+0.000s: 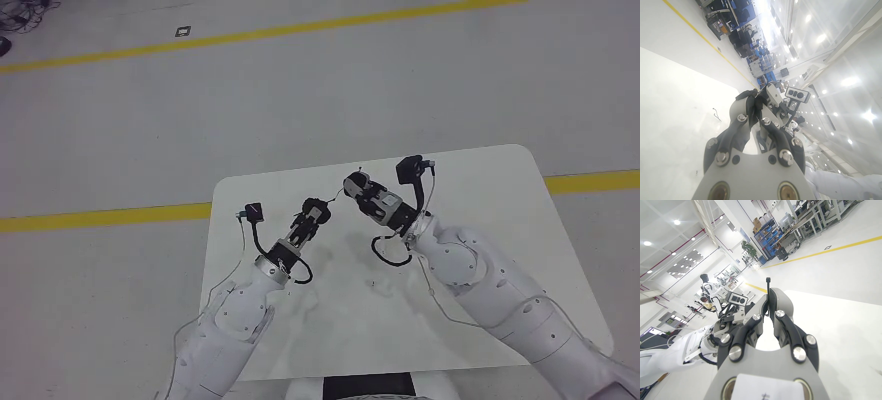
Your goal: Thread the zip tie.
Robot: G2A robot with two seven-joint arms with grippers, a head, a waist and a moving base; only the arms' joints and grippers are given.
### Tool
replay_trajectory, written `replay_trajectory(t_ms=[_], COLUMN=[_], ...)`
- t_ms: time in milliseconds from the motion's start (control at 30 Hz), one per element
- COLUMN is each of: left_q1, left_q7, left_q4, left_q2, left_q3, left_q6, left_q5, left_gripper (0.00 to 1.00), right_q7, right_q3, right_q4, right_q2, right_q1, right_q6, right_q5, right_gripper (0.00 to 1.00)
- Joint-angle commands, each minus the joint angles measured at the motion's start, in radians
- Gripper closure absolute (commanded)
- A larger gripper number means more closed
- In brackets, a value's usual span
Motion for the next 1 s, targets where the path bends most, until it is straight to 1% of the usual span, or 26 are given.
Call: replay_trajectory(t_ms=[0,367,967], left_q1=[0.001,0.004,0.000], left_q7=[0.001,0.002,-0.007], left_q4=[0.001,0.002,0.001], left_q2=[0.000,-0.002,-0.008], left_q3=[-0.001,-0.005,-0.001], left_q6=[0.000,0.000,0.000], left_q5=[0.001,0.003,-0.001], left_gripper=[1.00,1.00,1.00], right_q7=[0.000,0.003,-0.001], right_q3=[0.001,0.008,0.006], right_q4=[-0.003,-0.008,0.005], right_q2=[-0.001,-0.002,-0.012], right_q1=[-0.001,-0.008,-0.006], right_q6=[0.000,0.000,0.000], right_q5=[0.000,-0.007,-0.004], right_gripper=[1.00,1.00,1.00])
